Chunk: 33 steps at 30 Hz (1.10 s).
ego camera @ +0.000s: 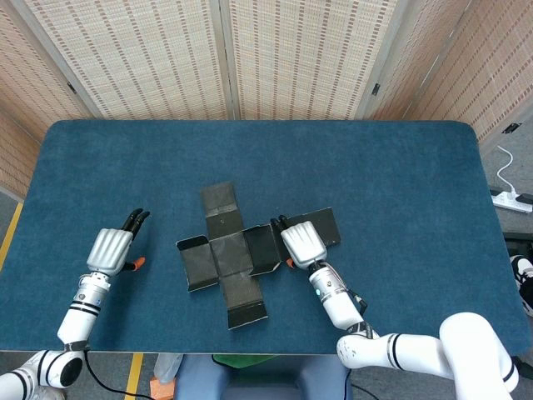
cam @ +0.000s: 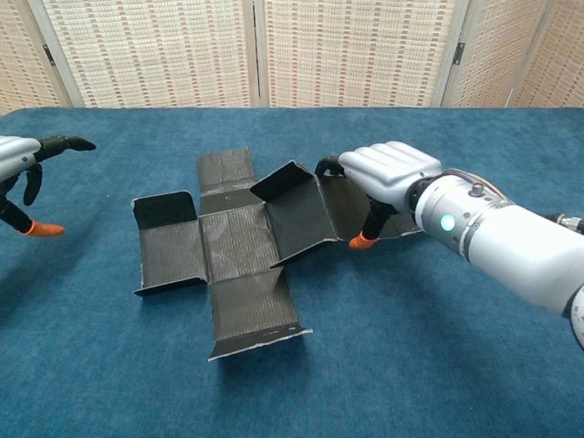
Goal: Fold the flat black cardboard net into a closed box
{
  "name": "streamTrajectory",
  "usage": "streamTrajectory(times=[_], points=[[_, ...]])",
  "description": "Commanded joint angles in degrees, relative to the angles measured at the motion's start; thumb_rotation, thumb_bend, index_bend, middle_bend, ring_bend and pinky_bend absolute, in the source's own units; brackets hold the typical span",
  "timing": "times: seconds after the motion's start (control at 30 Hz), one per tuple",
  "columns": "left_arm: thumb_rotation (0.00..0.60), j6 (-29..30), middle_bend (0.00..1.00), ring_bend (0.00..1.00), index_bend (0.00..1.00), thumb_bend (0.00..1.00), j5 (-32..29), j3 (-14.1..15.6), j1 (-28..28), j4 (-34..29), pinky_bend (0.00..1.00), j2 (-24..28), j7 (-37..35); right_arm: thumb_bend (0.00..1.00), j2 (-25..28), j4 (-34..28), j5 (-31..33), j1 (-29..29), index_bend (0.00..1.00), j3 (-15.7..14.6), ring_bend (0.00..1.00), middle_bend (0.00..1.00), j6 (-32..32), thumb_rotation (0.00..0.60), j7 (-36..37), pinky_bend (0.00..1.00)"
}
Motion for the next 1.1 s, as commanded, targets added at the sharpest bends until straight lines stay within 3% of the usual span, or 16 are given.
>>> streamTrajectory(times=[0.03, 0.17, 0.43, 1.1], points=[[0.6, -0.1, 0.05, 0.54, 0.02, 0.21, -0.3, -0.3, -1.5, 4.4, 0.79, -4.2, -0.7, 0.38, 0.0, -0.8, -1.6, -0.1, 0.48, -0.4, 0.86, 0.56, 1.6, 0.6, -2.2, 1.0], [0.6, -1.2, 0.0, 0.44, 0.0, 0.2, -1.2, -0.5, -2.7, 9.8, 0.73, -8.7, -2.1, 0.38, -0.3, -1.5, -1.6, -0.5, 0.48, -0.3, 0.86, 0.56, 1.6, 0.6, -3.4, 1.0], [0.6, -1.0, 0.0, 0.43, 0.0, 0.19, 0.0, 0.3, -4.3, 16.8, 0.73, -13.7, -3.7, 0.38, -0.5, -1.9, -2.2, -1.0, 0.48, 0.3, 0.86, 0.56, 1.7, 0.6, -4.0, 1.0], [0.6, 3.1, 0.0, 0.43, 0.0, 0.18, 6.9, 3.1, -4.7, 10.1, 0.73, -15.0, -20.2, 0.38, -1.0, -2.5, -2.6, -1.3, 0.48, 1.5, 0.86, 0.57, 0.2, 0.6, -5.2, 1.0]])
